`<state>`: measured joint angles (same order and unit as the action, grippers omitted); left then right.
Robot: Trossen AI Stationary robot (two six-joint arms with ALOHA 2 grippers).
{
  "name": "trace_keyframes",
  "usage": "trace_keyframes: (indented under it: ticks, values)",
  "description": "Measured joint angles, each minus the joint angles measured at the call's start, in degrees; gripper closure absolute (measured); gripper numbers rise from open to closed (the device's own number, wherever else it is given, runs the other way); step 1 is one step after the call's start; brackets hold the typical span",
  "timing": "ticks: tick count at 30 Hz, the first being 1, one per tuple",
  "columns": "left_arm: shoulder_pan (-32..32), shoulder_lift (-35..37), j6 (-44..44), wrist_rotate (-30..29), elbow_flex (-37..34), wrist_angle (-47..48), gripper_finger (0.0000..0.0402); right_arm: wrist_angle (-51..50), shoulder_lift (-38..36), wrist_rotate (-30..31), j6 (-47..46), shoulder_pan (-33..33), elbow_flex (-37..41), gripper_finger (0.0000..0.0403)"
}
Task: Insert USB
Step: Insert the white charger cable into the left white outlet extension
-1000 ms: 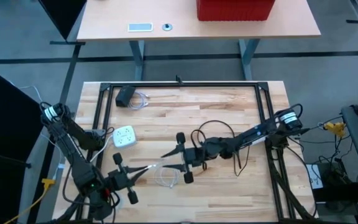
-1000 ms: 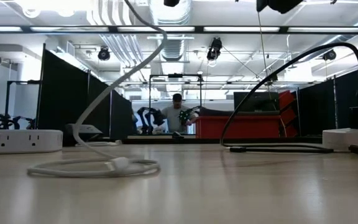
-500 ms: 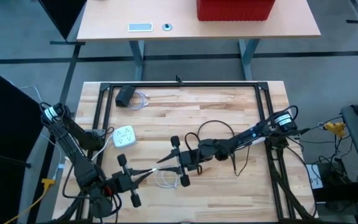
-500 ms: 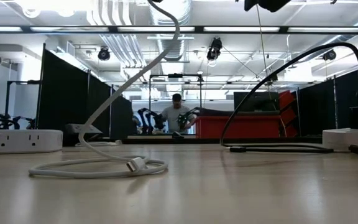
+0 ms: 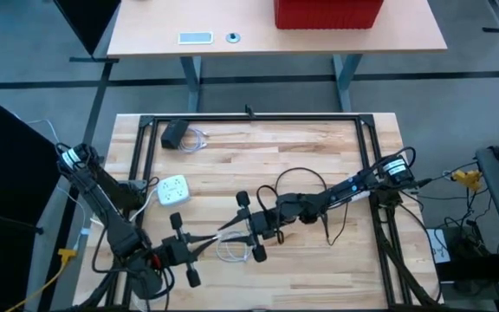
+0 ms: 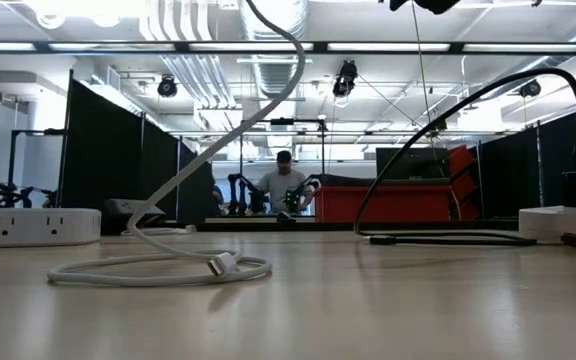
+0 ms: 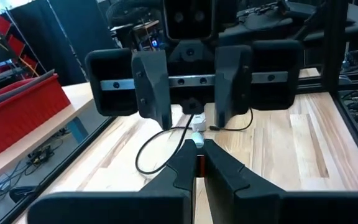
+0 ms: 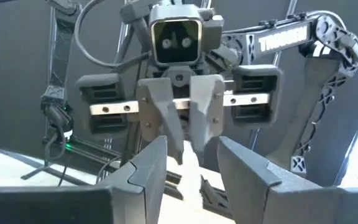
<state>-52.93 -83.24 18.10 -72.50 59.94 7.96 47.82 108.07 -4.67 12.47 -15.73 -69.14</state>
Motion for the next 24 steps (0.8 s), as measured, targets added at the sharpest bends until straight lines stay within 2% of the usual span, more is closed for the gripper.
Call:
trace_keyframes:
  ticks: [6, 24]
  values:
    - [0.0, 0.0, 0.0, 0.0, 0.0, 0.0, 0.0396, -3.4, 0.0, 0.2, 0.1, 0.1, 0.0, 0.0281]
    - [1.1, -1.1, -1.8, 0.9, 0.0, -2.5, 0.0396, -4.1, 0.0, 1.6, 0.6, 0.1, -0.6, 0.0345]
